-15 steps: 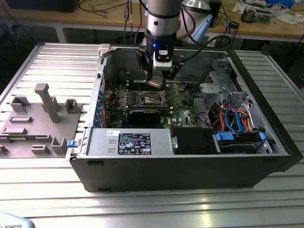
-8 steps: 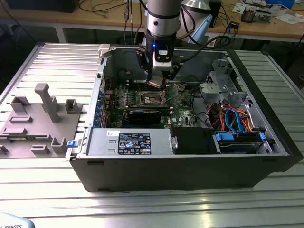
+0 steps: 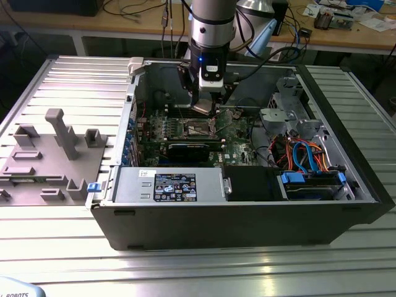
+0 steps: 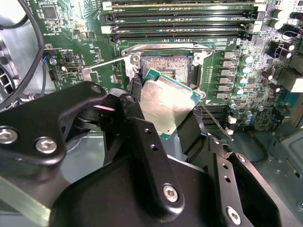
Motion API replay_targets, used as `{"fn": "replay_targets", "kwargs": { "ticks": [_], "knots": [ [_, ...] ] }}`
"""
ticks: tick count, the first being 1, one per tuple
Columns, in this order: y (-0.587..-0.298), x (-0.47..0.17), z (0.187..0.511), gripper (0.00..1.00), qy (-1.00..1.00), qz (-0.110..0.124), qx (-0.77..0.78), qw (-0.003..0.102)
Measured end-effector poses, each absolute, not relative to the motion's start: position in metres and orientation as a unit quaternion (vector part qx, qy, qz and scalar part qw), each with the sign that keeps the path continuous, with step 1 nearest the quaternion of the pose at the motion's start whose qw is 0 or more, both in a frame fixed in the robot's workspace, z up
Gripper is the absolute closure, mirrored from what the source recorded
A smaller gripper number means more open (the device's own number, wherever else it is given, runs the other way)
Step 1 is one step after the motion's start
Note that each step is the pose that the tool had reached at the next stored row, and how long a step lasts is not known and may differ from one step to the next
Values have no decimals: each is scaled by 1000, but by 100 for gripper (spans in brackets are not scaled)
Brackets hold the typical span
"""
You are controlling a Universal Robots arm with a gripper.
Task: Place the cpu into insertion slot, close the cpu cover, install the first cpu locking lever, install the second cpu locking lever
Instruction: 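Place the cpu into insertion slot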
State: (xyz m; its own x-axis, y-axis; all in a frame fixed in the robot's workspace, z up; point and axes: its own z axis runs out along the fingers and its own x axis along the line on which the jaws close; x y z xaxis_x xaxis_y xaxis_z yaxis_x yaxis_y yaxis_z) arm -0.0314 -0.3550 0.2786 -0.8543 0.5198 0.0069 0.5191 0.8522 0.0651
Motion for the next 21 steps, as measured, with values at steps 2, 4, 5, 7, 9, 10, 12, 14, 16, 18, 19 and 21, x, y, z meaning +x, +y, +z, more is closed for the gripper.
{"fn": "replay_targets", "kwargs": {
  "ticks": [2, 4, 5, 7, 9, 10, 12, 14, 16, 18, 19, 21],
  "knots": [
    [-355, -31, 279, 45, 962, 32, 271, 5],
    [-355, -31, 278, 45, 962, 32, 271, 5],
    [-355, -31, 278, 45, 962, 32, 272, 5],
    [-355, -31, 278, 45, 961, 32, 274, 6],
    [-355, -31, 278, 45, 961, 32, 274, 6],
    [-355, -31, 278, 45, 961, 32, 275, 6],
    [-355, -31, 278, 45, 960, 32, 277, 6],
    [-355, -31, 278, 45, 960, 32, 278, 6],
    [-355, -31, 278, 45, 960, 32, 279, 6],
    [-355, -31, 278, 45, 960, 32, 280, 6],
    [-355, -31, 278, 45, 959, 32, 280, 6],
    [-355, -31, 278, 45, 959, 31, 282, 6]
  ]
}}
